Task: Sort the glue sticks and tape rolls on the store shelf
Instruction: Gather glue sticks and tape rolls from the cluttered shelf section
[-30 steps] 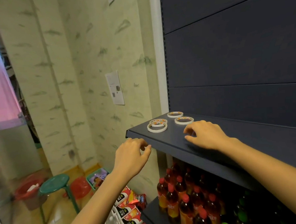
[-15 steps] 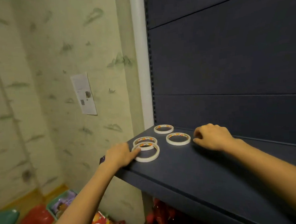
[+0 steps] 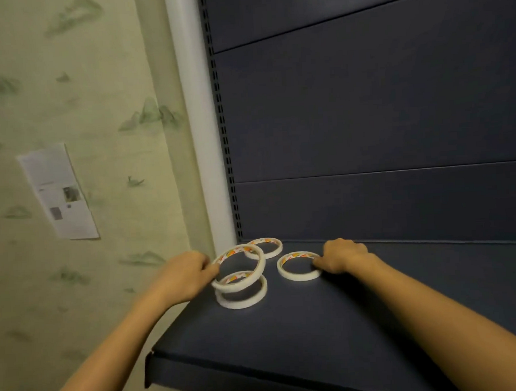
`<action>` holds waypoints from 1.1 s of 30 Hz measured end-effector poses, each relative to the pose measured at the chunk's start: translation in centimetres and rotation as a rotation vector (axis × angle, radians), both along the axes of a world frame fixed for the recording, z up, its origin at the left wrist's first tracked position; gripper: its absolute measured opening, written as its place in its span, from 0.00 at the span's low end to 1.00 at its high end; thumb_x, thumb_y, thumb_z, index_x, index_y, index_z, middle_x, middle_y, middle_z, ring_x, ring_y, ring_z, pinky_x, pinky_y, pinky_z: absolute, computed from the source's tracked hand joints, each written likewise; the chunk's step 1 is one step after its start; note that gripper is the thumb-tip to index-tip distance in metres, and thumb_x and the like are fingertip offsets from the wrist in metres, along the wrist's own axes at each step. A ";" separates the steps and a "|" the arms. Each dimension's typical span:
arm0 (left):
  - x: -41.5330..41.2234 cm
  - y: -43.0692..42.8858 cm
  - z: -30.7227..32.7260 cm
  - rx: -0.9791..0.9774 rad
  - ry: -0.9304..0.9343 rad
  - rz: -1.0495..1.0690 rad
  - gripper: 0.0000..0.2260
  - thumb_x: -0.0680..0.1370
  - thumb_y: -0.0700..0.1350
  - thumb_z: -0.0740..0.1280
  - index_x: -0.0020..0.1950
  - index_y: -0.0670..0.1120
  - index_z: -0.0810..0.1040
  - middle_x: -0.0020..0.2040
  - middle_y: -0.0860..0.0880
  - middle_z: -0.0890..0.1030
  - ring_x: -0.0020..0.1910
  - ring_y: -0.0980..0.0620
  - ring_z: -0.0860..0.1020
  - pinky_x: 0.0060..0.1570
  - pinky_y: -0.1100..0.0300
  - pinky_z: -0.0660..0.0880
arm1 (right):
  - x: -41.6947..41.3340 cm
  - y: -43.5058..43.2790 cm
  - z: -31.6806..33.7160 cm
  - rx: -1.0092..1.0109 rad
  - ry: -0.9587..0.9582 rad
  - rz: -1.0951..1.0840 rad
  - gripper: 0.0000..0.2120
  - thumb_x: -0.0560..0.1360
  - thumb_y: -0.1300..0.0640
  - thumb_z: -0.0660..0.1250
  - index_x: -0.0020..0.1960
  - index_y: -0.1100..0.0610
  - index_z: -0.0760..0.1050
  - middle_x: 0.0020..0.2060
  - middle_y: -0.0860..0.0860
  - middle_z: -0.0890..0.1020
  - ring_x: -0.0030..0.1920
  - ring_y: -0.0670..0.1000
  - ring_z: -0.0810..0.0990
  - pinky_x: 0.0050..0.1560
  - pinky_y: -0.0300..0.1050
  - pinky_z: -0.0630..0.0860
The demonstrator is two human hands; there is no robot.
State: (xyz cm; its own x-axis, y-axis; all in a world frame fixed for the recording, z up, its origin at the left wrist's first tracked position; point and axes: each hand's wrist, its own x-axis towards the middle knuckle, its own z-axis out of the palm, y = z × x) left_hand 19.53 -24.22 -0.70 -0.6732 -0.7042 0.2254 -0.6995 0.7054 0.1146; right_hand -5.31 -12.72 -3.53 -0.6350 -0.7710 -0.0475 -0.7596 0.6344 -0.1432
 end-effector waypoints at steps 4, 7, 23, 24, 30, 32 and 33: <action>-1.7 -1.6 0.5 -0.023 0.018 -0.112 0.19 0.80 0.53 0.57 0.30 0.47 0.66 0.33 0.47 0.73 0.36 0.47 0.72 0.35 0.58 0.64 | 0.4 1.7 0.0 -0.006 0.089 -0.077 0.18 0.78 0.42 0.57 0.47 0.56 0.74 0.46 0.52 0.77 0.48 0.53 0.76 0.47 0.45 0.66; -4.0 -2.0 0.1 -0.028 0.038 -0.204 0.18 0.79 0.53 0.57 0.31 0.47 0.67 0.34 0.48 0.74 0.38 0.46 0.73 0.36 0.58 0.65 | 0.1 5.0 -0.5 -0.042 0.154 -0.174 0.20 0.77 0.42 0.57 0.35 0.55 0.68 0.35 0.49 0.72 0.40 0.52 0.73 0.43 0.44 0.66; -21.7 20.1 0.1 -0.130 0.066 -0.878 0.16 0.79 0.53 0.56 0.33 0.48 0.69 0.35 0.49 0.74 0.37 0.46 0.74 0.37 0.57 0.66 | 2.1 37.8 -0.2 -0.182 0.352 -0.921 0.19 0.75 0.43 0.60 0.44 0.57 0.79 0.35 0.52 0.75 0.38 0.56 0.74 0.38 0.43 0.66; -22.2 22.1 0.1 -0.134 0.077 -0.913 0.16 0.79 0.53 0.56 0.34 0.48 0.70 0.35 0.49 0.75 0.37 0.46 0.74 0.37 0.57 0.67 | 2.3 39.7 -0.2 -0.176 0.364 -0.952 0.19 0.75 0.43 0.60 0.44 0.57 0.80 0.35 0.52 0.75 0.39 0.56 0.75 0.38 0.43 0.66; -25.0 33.8 -0.1 -0.133 0.111 -1.042 0.16 0.79 0.53 0.57 0.39 0.46 0.76 0.34 0.49 0.76 0.37 0.47 0.77 0.37 0.57 0.69 | 2.7 50.9 0.6 -0.127 0.391 -1.016 0.21 0.77 0.42 0.60 0.34 0.57 0.75 0.27 0.50 0.71 0.31 0.53 0.72 0.30 0.41 0.64; -25.9 37.4 -0.2 -0.115 0.106 -1.054 0.16 0.79 0.53 0.57 0.38 0.45 0.75 0.34 0.49 0.76 0.37 0.47 0.76 0.37 0.57 0.70 | 2.6 54.7 1.3 -0.121 0.399 -1.030 0.23 0.77 0.41 0.60 0.30 0.56 0.71 0.26 0.51 0.70 0.30 0.52 0.71 0.28 0.40 0.63; -26.3 39.1 -0.2 -0.105 0.104 -1.055 0.16 0.79 0.52 0.57 0.36 0.46 0.74 0.33 0.49 0.75 0.35 0.47 0.75 0.36 0.57 0.69 | 2.5 56.6 1.5 -0.127 0.398 -1.037 0.23 0.77 0.41 0.60 0.31 0.56 0.72 0.27 0.51 0.71 0.29 0.52 0.71 0.28 0.40 0.62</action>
